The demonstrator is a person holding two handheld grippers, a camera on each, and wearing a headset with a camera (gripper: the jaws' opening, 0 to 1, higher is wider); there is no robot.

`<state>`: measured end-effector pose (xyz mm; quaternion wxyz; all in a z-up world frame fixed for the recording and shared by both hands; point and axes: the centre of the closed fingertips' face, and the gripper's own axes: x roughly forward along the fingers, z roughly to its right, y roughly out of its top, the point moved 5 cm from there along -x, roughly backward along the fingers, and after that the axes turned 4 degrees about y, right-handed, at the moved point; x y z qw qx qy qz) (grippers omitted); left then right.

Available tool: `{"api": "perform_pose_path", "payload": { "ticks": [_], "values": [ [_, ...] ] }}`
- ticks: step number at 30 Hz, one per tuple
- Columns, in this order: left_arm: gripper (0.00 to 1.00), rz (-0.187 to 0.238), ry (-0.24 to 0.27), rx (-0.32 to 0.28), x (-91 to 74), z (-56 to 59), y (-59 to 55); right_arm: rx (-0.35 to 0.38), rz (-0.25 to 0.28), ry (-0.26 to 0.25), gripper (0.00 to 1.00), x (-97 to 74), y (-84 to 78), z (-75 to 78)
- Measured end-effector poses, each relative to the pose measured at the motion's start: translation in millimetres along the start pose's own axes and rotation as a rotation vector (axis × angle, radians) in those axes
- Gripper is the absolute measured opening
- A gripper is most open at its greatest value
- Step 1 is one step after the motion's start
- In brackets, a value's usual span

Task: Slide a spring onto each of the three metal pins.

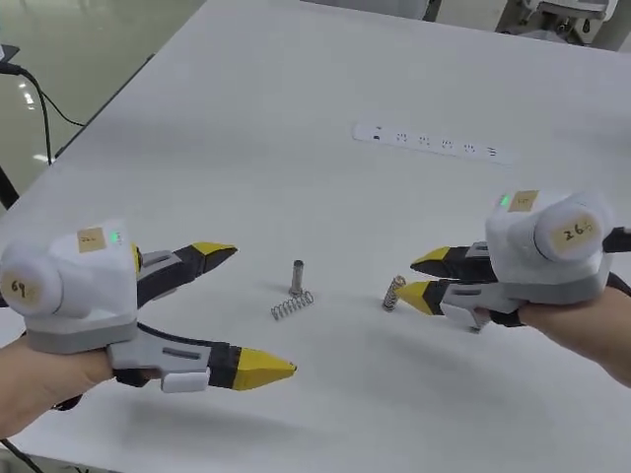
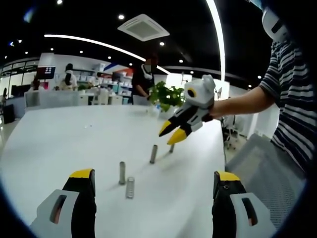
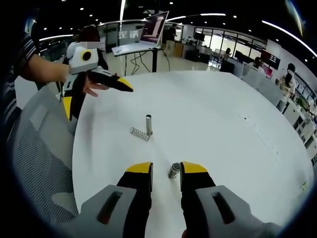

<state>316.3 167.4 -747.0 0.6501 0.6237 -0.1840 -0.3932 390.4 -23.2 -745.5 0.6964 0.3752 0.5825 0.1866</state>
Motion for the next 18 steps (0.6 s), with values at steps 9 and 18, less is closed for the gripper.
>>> {"api": "perform_pose_path", "payload": {
  "ticks": [9, 18],
  "values": [
    [0.96, 0.001, 0.002, -0.009, -3.0, -0.1, -1.0, -0.040, -0.031, 0.034, 0.20, 4.3, -1.4, -9.3],
    [0.96, -0.004, 0.002, -0.012, -5.8, 0.6, -2.9, -0.109, -0.066, 0.073, 0.20, 14.0, 5.8, -15.2]
  ]
}}
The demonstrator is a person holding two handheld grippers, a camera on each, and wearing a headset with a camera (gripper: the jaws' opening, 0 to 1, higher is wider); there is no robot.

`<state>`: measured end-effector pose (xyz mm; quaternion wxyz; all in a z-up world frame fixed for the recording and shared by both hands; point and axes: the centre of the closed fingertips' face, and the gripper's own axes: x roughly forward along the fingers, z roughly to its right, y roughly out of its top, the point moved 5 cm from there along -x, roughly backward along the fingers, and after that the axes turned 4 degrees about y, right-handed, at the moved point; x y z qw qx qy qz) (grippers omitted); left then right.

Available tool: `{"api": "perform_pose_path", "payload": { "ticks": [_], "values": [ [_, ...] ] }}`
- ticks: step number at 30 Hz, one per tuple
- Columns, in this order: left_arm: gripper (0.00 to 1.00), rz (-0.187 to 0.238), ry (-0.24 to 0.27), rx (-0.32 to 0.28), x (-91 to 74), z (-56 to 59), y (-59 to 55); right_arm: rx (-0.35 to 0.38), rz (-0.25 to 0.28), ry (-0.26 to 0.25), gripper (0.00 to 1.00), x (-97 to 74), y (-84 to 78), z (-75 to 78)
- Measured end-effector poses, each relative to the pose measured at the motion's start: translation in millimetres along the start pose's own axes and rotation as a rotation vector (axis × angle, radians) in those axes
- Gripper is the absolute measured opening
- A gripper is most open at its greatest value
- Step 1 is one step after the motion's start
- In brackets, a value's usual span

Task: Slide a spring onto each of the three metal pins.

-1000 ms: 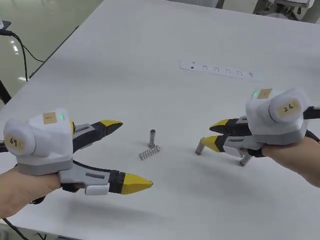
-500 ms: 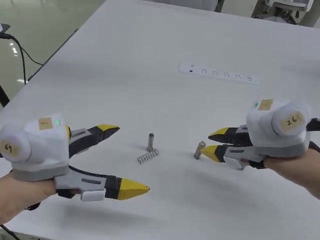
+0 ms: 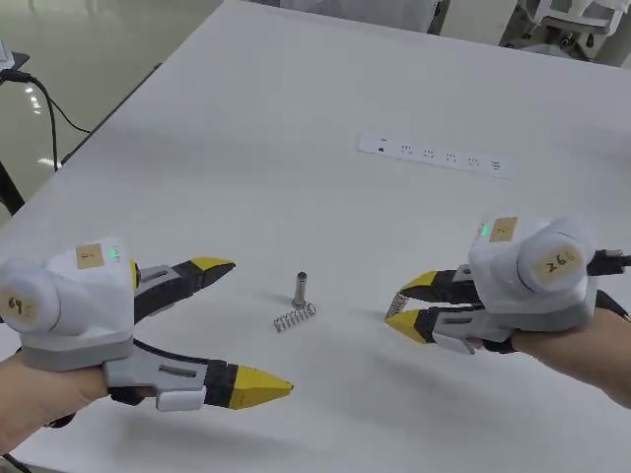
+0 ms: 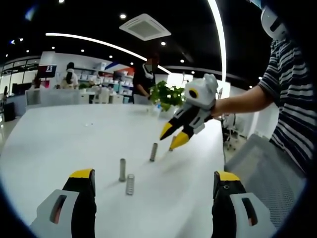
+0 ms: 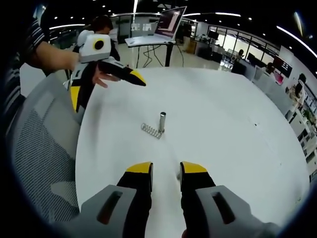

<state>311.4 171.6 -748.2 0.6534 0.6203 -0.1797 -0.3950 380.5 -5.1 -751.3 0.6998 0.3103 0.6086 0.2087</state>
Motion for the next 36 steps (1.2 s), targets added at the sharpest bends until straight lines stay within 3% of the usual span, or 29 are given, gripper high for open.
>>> {"api": "perform_pose_path", "payload": {
  "ticks": [12, 31, 36],
  "values": [
    [0.96, -0.004, 0.004, -0.007, -4.2, -0.6, -2.0, -0.120, -0.057, 0.067, 0.19, 19.7, 13.4, -8.1],
    [0.96, -0.013, 0.017, -0.017, -10.6, -2.1, -7.1, -0.211, -0.080, 0.193, 0.18, 63.4, 32.8, -25.9],
    [0.96, -0.014, 0.022, -0.019, -12.8, -3.5, -7.5, -0.271, -0.077, 0.210, 0.17, 68.6, 36.9, -31.3]
  ]
}}
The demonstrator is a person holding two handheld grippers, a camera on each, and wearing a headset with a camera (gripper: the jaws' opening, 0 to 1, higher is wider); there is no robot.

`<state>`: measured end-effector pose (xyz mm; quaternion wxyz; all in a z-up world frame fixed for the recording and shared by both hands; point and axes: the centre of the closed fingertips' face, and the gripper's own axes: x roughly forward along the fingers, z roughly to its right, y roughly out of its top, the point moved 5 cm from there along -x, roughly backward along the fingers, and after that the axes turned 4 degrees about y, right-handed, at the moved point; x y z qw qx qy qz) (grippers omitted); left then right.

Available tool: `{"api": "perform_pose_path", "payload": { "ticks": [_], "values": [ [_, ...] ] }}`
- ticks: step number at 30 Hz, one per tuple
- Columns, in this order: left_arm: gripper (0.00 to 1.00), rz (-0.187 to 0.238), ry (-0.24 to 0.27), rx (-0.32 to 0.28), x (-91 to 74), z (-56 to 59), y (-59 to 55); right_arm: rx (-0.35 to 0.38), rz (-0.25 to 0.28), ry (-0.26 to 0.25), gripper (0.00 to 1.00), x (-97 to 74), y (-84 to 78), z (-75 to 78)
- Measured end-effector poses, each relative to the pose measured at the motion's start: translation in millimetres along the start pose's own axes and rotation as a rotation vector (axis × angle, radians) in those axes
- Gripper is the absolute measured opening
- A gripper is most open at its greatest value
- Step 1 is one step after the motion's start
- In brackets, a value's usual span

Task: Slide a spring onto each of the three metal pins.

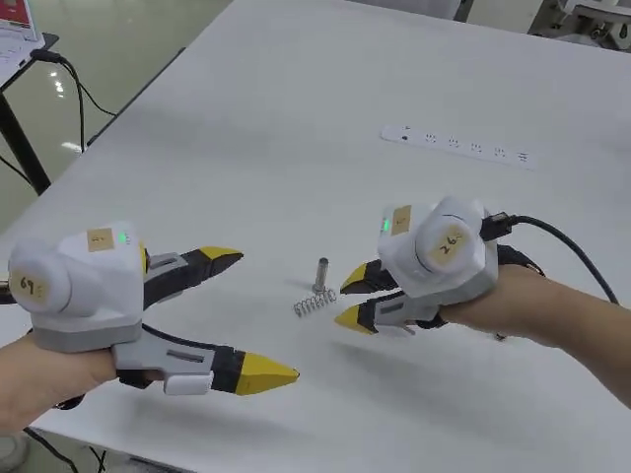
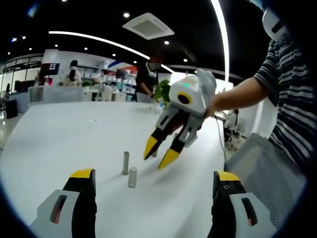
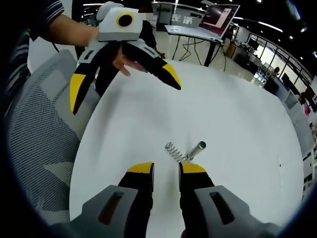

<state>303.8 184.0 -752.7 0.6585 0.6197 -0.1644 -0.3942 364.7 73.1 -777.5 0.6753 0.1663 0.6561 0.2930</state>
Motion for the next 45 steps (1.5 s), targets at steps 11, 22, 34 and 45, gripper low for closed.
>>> {"api": "perform_pose_path", "payload": {
  "ticks": [11, 22, 34, 45],
  "values": [
    [0.96, 0.004, 0.005, -0.005, -1.8, -0.6, -0.3, -0.236, -0.046, 0.022, 0.17, 21.5, 7.1, -1.6],
    [0.95, 0.002, 0.012, -0.012, -4.3, -1.7, -2.9, -0.322, -0.098, 0.004, 0.17, 37.0, 1.4, 6.2],
    [0.95, 0.000, 0.008, -0.013, -4.1, -1.3, -3.0, -0.310, -0.116, 0.021, 0.16, 43.0, 2.5, 12.1],
    [0.95, -0.007, 0.003, -0.015, -4.4, -0.8, -4.0, -0.307, -0.148, 0.043, 0.12, 47.6, -4.7, 13.5]
  ]
}}
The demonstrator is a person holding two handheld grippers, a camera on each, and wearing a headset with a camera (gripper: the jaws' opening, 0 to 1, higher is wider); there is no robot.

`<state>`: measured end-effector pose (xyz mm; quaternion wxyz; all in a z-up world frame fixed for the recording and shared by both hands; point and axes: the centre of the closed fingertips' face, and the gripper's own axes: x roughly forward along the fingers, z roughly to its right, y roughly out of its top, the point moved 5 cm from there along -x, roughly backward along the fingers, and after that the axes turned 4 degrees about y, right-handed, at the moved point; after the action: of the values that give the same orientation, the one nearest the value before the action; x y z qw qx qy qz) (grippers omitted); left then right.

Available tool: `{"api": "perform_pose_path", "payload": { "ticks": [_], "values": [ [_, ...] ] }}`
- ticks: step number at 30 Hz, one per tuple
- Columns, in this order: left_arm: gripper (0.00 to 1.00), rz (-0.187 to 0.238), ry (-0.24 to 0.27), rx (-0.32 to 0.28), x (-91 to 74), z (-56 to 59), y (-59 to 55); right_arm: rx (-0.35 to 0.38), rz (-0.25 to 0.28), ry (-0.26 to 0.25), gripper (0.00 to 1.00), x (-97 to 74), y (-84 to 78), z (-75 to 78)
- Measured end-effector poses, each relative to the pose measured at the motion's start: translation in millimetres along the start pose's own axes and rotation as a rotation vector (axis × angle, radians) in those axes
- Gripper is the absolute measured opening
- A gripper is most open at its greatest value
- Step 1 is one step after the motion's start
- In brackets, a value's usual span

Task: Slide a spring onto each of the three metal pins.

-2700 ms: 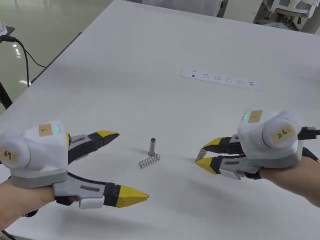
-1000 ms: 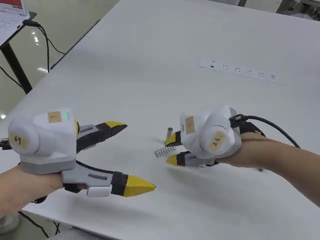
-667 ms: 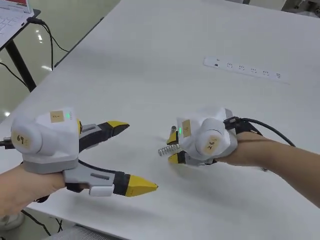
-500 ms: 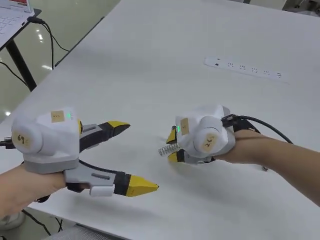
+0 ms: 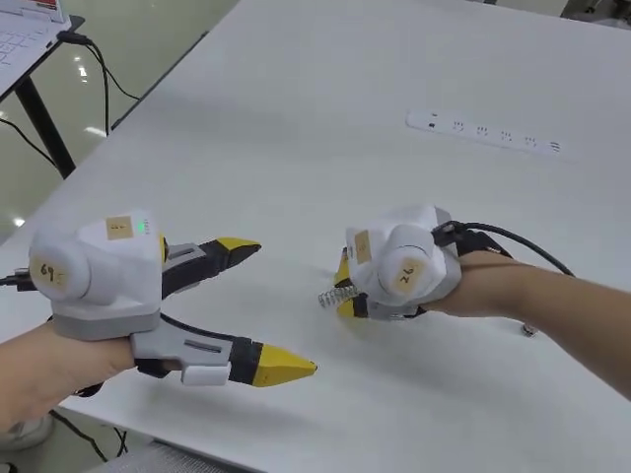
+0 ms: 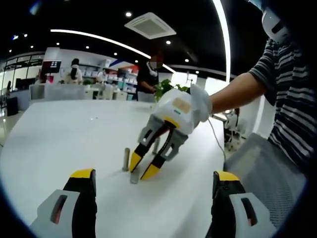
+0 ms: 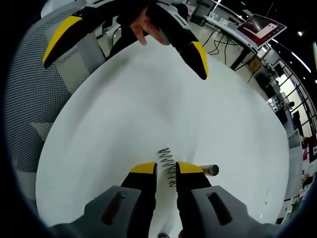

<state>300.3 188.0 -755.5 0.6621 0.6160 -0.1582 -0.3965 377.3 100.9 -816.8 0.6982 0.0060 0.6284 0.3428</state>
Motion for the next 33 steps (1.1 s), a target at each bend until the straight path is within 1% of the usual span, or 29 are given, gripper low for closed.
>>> {"api": "perform_pose_path", "payload": {
  "ticks": [2, 6, 9, 12, 15, 17, 20, 23, 26, 30, 33],
  "values": [
    [0.95, 0.000, 0.000, -0.001, 0.0, 0.0, -0.1, -0.002, -0.004, 0.001, 0.09, 0.2, -0.5, -0.3],
    [0.95, 0.000, -0.001, -0.003, 1.0, -0.3, -0.1, 0.018, -0.003, 0.005, 0.08, 0.3, -1.2, -1.3],
    [0.95, -0.003, -0.003, -0.001, 2.6, 0.2, -0.8, 0.066, 0.004, 0.003, 0.08, 0.0, -2.2, -0.6],
    [0.95, -0.005, -0.008, -0.002, 4.0, 1.7, -1.0, 0.097, 0.016, 0.002, 0.08, 0.3, -2.7, -0.5],
    [0.94, -0.006, -0.011, -0.001, 4.8, 2.8, -0.4, 0.111, 0.021, 0.004, 0.07, -1.1, -3.4, -3.1],
    [0.94, -0.009, -0.013, 0.000, 5.5, 3.3, -0.4, 0.105, 0.020, 0.001, 0.08, -3.1, -4.0, -5.5],
    [0.94, -0.011, -0.014, 0.004, 6.7, 3.6, 0.4, 0.119, 0.032, -0.002, 0.08, -8.5, -3.4, -8.0],
    [0.93, -0.011, -0.017, 0.007, 8.7, 4.3, 2.1, 0.120, 0.046, -0.016, 0.08, -16.9, -2.5, -10.6],
    [0.92, -0.011, -0.022, 0.011, 11.5, 5.4, 3.2, 0.136, 0.068, -0.033, 0.08, -25.6, -1.1, -12.5],
    [0.91, -0.014, -0.033, 0.011, 17.2, 8.2, 3.4, 0.140, 0.074, -0.046, 0.08, -31.7, 1.1, -15.6],
    [0.90, -0.018, -0.042, 0.021, 20.8, 10.8, 4.2, 0.131, 0.070, -0.052, 0.08, -36.6, 2.0, -17.6]
  ]
}}
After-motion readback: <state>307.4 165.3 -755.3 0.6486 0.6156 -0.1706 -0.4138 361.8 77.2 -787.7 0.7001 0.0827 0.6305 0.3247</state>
